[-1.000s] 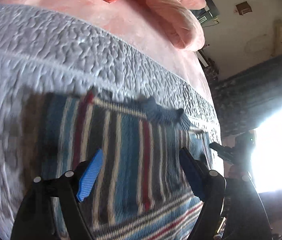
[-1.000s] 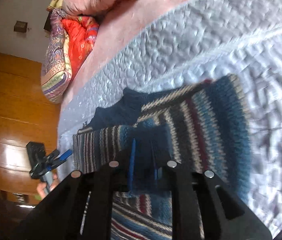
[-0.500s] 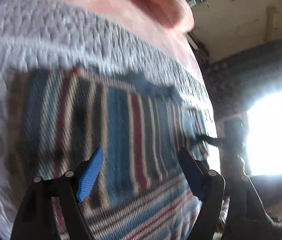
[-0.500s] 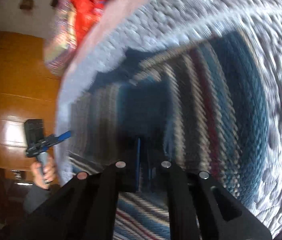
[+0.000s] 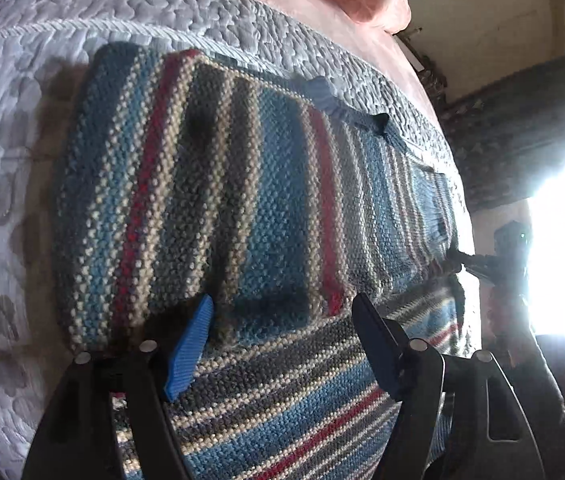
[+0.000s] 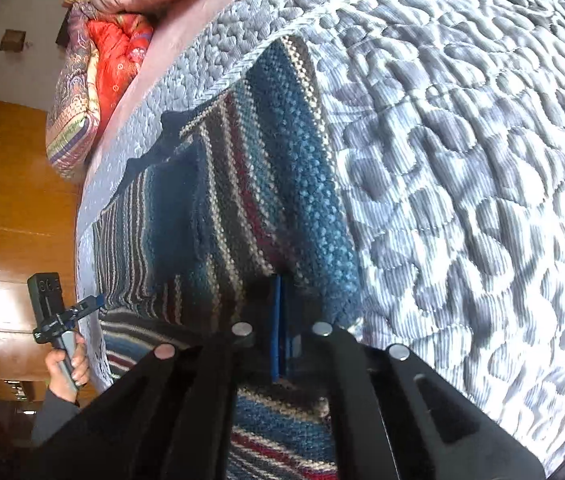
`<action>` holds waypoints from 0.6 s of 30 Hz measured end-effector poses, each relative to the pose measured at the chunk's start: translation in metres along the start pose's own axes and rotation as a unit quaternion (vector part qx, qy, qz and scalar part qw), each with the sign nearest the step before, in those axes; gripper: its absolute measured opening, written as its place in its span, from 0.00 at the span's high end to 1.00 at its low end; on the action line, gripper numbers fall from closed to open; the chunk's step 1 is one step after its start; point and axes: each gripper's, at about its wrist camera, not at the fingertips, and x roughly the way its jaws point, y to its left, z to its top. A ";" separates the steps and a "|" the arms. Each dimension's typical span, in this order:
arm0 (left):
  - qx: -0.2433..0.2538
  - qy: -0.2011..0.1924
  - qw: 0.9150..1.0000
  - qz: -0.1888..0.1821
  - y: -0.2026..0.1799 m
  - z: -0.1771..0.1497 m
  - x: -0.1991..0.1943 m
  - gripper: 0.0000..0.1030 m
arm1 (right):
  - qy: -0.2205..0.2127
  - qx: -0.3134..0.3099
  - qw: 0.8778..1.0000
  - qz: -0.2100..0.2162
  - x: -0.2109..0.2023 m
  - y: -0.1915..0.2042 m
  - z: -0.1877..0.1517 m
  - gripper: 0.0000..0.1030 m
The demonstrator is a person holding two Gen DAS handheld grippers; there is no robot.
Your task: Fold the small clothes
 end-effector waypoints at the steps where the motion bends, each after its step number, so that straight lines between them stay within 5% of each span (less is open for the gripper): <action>1: -0.004 -0.003 1.000 -0.005 -0.004 -0.003 -0.007 0.30 | -0.009 0.007 1.000 0.012 -0.008 0.004 -0.002 0.94; 4: -0.002 -0.014 0.999 -0.032 -0.020 -0.032 -0.040 0.25 | -0.025 0.003 0.999 0.035 -0.041 0.007 -0.025 0.84; 7: -0.019 -0.010 0.998 -0.053 -0.017 -0.090 -0.078 0.21 | -0.004 0.008 0.999 0.051 -0.072 -0.002 -0.077 0.79; 9: -0.049 -0.002 0.996 -0.075 -0.008 -0.141 -0.100 0.20 | 0.015 0.020 0.998 0.056 -0.083 -0.011 -0.111 0.66; 13: -0.111 0.023 0.991 -0.073 0.011 -0.228 -0.113 0.19 | 0.060 0.056 0.995 0.053 -0.111 -0.035 -0.212 0.63; 18: -0.184 0.069 0.977 -0.079 0.024 -0.306 -0.092 0.19 | 0.082 0.096 0.990 0.055 -0.125 -0.046 -0.291 0.48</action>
